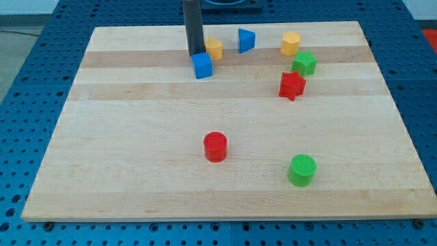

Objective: Place the red circle towards the bottom right side of the blue cube

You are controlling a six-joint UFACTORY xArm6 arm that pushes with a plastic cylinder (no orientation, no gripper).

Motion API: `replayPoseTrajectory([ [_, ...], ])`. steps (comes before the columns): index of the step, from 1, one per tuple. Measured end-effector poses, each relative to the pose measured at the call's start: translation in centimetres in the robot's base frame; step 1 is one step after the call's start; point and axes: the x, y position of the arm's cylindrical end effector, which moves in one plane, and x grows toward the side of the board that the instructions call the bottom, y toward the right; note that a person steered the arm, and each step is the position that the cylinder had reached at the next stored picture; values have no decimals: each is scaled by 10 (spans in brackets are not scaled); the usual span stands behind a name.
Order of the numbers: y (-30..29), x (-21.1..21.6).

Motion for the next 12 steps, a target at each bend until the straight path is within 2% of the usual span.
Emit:
replayPoseTrajectory([
  [1,2,-1],
  [2,-33,19],
  [3,-72,77],
  [4,-54,123],
  [6,98,189],
  [7,123,225],
  [8,88,275],
  [9,53,286],
  [10,59,244],
  [12,41,215],
])
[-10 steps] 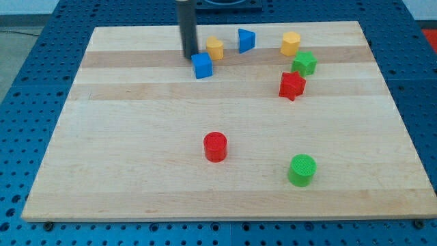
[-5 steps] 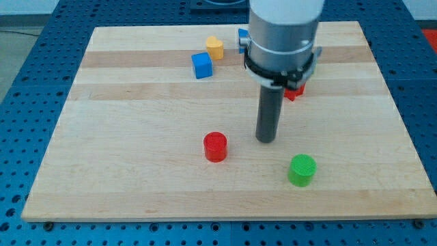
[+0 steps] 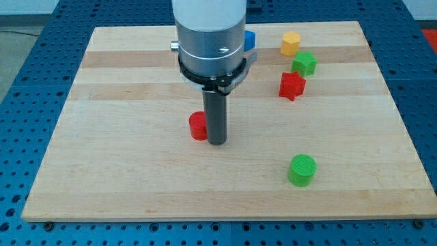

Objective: Place the red circle towards the bottom right side of the blue cube

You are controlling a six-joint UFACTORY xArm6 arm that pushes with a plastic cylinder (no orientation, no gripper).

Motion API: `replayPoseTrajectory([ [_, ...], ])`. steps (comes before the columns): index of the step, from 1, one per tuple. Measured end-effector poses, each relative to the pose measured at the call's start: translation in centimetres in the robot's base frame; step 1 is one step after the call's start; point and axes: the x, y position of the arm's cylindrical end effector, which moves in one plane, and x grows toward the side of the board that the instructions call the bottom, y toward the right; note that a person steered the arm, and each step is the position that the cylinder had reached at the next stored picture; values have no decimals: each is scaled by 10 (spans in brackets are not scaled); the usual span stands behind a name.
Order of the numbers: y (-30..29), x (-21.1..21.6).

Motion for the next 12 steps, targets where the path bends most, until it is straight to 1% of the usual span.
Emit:
replayPoseTrajectory([
  [1,-14,24],
  [2,-20,12],
  [3,-22,-21],
  [4,-38,-29],
  [5,-68,-29],
  [6,-63,-48],
  [7,-42,-76],
  [8,-43,-77],
  [9,-24,-48],
  [10,1,-53],
  [11,-3,-64],
  [12,-8,-59],
])
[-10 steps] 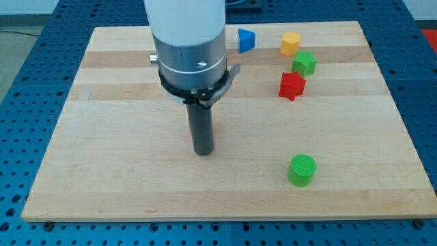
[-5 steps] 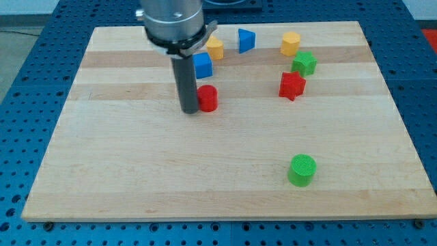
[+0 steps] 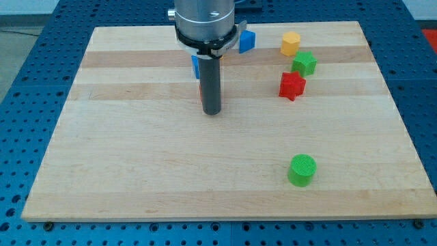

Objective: Place the red circle towards the bottom right side of the blue cube

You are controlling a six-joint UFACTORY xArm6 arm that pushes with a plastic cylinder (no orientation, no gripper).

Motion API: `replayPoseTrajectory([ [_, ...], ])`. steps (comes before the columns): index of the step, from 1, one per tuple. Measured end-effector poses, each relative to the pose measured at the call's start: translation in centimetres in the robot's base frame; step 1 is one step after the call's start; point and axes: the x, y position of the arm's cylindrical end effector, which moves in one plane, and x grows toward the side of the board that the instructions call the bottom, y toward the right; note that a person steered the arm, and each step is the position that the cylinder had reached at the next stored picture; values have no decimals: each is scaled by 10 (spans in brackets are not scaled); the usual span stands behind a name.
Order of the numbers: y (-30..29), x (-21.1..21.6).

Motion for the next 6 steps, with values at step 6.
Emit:
replayPoseTrajectory([
  [6,-25,-45],
])
